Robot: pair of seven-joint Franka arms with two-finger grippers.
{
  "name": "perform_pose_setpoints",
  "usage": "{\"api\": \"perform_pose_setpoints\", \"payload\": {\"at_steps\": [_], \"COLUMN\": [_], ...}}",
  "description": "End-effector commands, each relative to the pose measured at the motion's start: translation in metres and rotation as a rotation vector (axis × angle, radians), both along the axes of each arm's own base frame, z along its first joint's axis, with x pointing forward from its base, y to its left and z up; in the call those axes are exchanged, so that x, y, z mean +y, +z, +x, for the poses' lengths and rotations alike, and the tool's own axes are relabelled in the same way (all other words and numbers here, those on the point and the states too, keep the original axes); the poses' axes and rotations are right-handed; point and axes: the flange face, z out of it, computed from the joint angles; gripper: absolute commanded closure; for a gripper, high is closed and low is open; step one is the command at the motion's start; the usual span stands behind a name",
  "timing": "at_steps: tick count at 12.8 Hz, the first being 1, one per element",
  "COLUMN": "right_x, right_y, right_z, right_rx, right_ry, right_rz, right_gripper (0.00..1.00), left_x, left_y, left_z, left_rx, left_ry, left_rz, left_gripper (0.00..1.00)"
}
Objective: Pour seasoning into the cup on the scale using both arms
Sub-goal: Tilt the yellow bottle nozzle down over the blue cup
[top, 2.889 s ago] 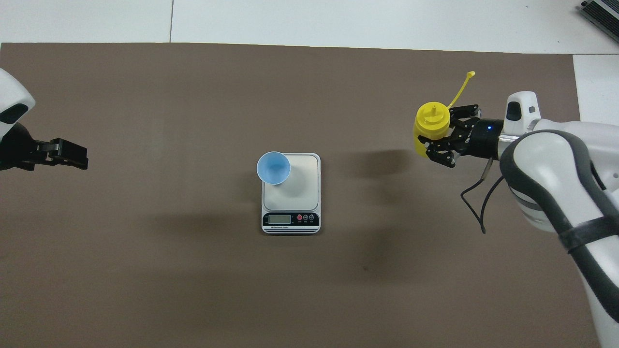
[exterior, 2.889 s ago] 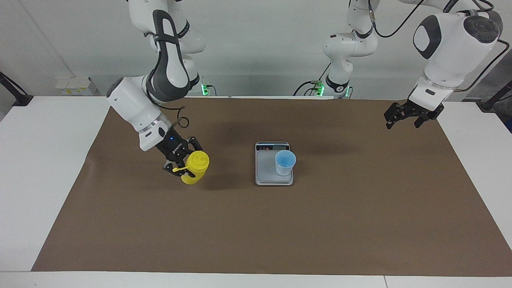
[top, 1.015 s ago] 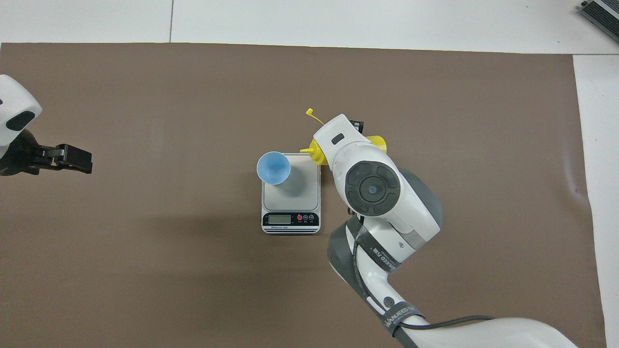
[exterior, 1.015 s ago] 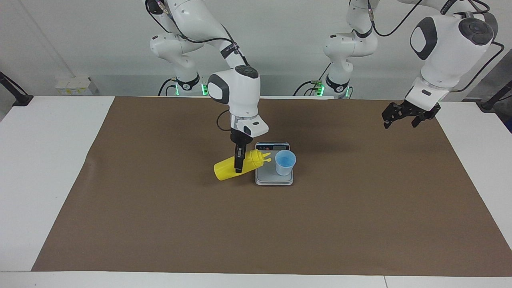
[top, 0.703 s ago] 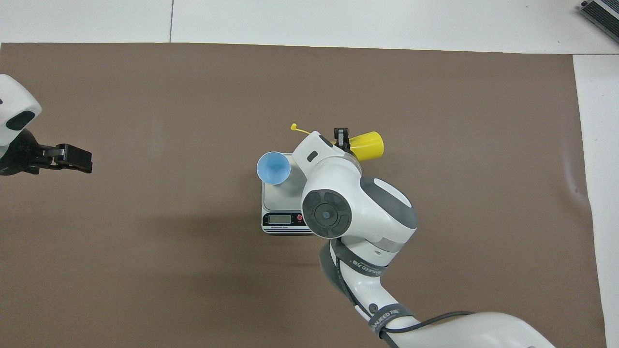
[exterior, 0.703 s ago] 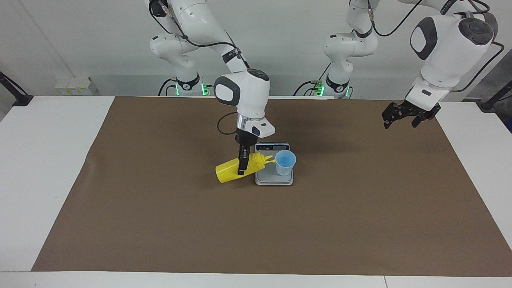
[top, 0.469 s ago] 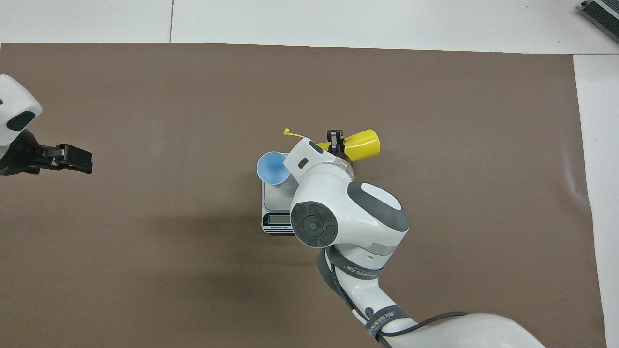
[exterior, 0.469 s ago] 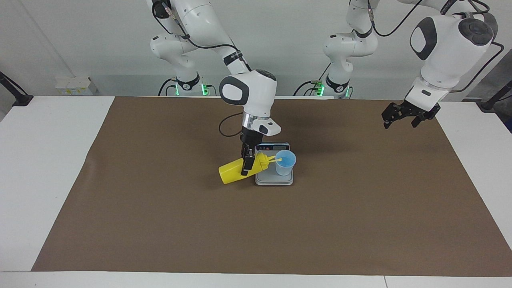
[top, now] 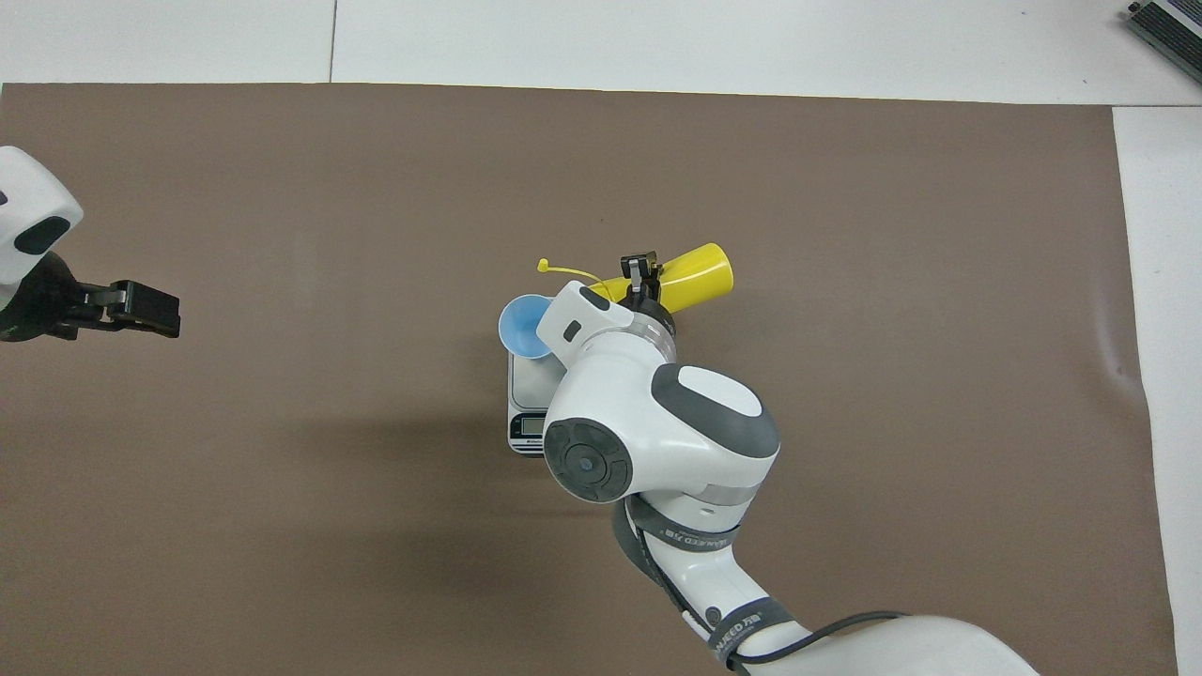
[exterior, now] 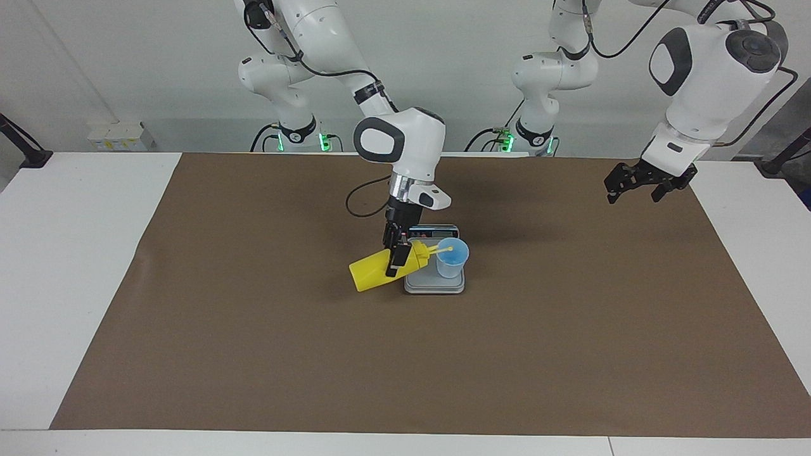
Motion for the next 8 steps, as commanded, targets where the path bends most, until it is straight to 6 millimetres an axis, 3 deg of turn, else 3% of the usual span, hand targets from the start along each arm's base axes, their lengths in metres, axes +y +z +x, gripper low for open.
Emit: {"api": "perform_pose_setpoints", "payload": {"at_steps": [1, 8], "right_x": [0.003, 0.017], "right_y": [0.005, 0.002], "right_z": [0.0, -0.005], "right_rx": [-0.062, -0.197], "right_ry": [-0.014, -0.013], "right_rz": [-0.019, -0.052], "right_gripper": [0.87, 0.89], "left_x": [0.0, 0.001], "left_y": [-0.004, -0.004], "left_z": [-0.012, -0.013], "left_rx": [-0.016, -0.021], "left_ry": [0.01, 0.013], "left_rz": [0.004, 0.004], "left_gripper": [0.0, 0.0]}}
